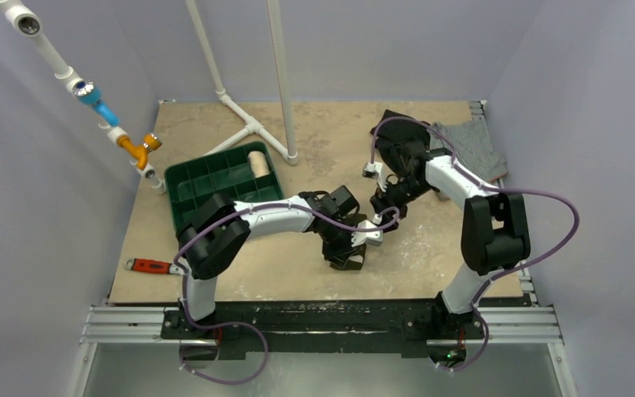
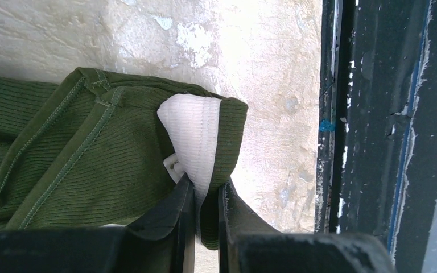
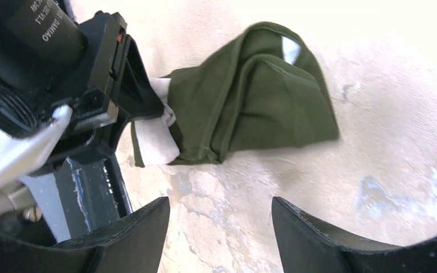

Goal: Roll the underwear
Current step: Roll the underwear to the center of the board.

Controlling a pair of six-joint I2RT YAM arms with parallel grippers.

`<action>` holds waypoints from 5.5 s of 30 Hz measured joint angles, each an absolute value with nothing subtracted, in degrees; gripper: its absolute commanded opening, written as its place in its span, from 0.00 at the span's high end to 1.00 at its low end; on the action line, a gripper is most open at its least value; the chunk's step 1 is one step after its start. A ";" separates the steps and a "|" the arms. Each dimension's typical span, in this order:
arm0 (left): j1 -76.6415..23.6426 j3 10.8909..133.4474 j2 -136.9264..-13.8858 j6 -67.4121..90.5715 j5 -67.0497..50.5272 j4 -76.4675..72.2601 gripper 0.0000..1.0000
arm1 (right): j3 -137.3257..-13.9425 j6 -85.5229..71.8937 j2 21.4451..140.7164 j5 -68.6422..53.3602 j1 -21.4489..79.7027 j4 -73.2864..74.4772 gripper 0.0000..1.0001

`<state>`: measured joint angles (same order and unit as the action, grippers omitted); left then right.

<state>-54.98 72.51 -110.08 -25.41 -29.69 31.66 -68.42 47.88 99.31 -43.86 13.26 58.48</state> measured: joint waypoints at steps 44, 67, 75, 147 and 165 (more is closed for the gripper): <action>-45.47 102.30 -137.10 -19.94 -55.44 65.89 1.00 | -55.75 24.51 68.31 -35.31 4.10 43.20 0.04; -40.71 107.50 -144.11 -20.82 -62.85 75.24 1.00 | -45.52 33.85 63.37 -24.23 31.55 34.41 0.13; -40.62 108.18 -144.66 -22.06 -62.98 76.42 1.00 | -43.48 35.90 71.48 -15.40 45.95 29.67 0.18; -20.03 73.32 -102.87 -19.73 -52.95 59.48 0.50 | -62.94 43.51 102.85 -29.87 37.30 46.48 1.00; -35.83 52.45 -72.14 -22.48 -33.12 35.14 0.48 | -81.45 53.52 124.86 -46.46 31.83 69.23 0.99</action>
<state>-35.83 52.45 -72.14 -22.48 -33.12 35.14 -81.45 53.52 124.86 -46.46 31.83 69.23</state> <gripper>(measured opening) 0.517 0.133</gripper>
